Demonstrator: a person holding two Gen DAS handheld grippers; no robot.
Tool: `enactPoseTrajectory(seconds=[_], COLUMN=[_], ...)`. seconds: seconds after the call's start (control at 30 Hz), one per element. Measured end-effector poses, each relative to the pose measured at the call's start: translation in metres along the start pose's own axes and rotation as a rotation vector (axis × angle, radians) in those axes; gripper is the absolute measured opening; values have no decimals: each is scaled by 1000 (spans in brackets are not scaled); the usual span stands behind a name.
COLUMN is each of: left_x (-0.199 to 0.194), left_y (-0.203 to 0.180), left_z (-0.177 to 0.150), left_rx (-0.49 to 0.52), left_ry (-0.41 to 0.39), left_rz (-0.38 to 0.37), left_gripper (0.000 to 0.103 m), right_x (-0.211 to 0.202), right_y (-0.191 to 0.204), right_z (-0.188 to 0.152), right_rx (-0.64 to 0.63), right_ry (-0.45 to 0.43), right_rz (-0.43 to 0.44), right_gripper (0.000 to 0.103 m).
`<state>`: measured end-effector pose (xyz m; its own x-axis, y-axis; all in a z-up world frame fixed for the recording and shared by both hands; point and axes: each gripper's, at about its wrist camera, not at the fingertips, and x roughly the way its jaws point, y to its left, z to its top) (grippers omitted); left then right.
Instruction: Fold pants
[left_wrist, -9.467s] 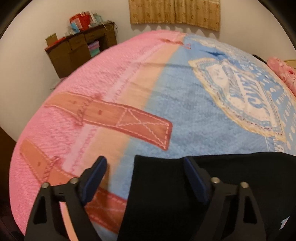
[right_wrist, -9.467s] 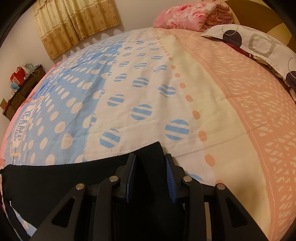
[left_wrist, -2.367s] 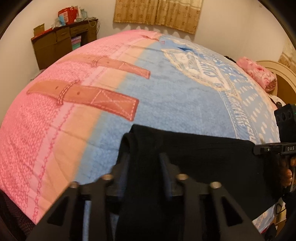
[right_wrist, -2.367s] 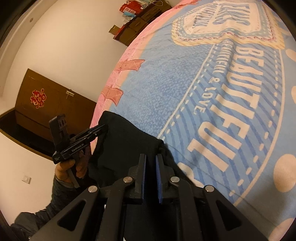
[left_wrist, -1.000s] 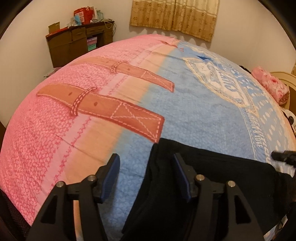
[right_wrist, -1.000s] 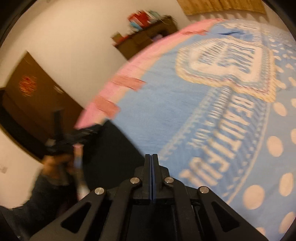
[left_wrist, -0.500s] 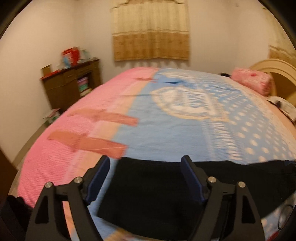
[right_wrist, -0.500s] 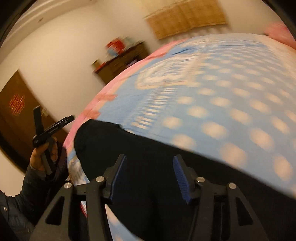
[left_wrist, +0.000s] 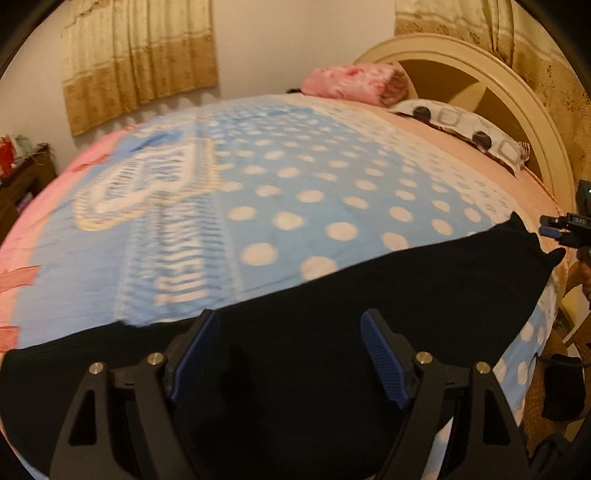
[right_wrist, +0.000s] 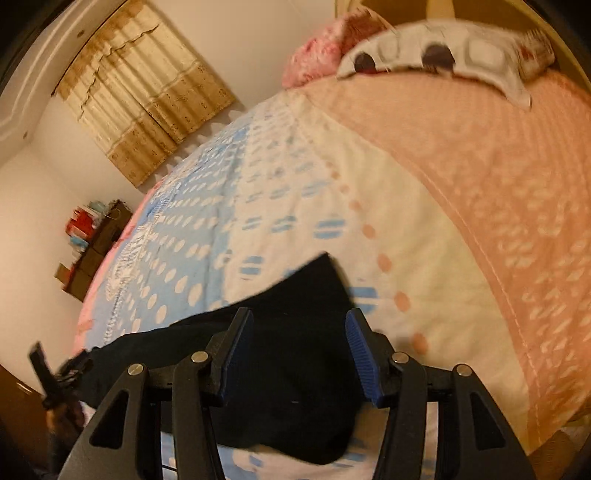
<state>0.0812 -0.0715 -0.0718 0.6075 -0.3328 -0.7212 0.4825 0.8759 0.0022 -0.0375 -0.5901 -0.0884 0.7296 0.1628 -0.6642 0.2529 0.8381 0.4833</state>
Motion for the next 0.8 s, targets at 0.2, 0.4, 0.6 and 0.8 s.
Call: enactPoseTrajectory(seconds=[0.2,0.4,0.6,0.8], left_x=[23,31,36,36], left_y=[-6,-8,-11,-10], left_z=[-1,-8,-8,-10], left_rx=[-24,-15,-8,-4], left_ry=[56,51,38,29], left_rz=[3,16,14,7], left_gripper=[82,84,90,92], right_x=[20,13,22,23], right_y=[-16,-26,-23,-11], right_z=[-7,-8,-7,-8], right_rx=[5,20,4,-38], right_ry=[59,22,67,63], right_rz=[16,22,46,34], right_gripper=[54,53,43,12])
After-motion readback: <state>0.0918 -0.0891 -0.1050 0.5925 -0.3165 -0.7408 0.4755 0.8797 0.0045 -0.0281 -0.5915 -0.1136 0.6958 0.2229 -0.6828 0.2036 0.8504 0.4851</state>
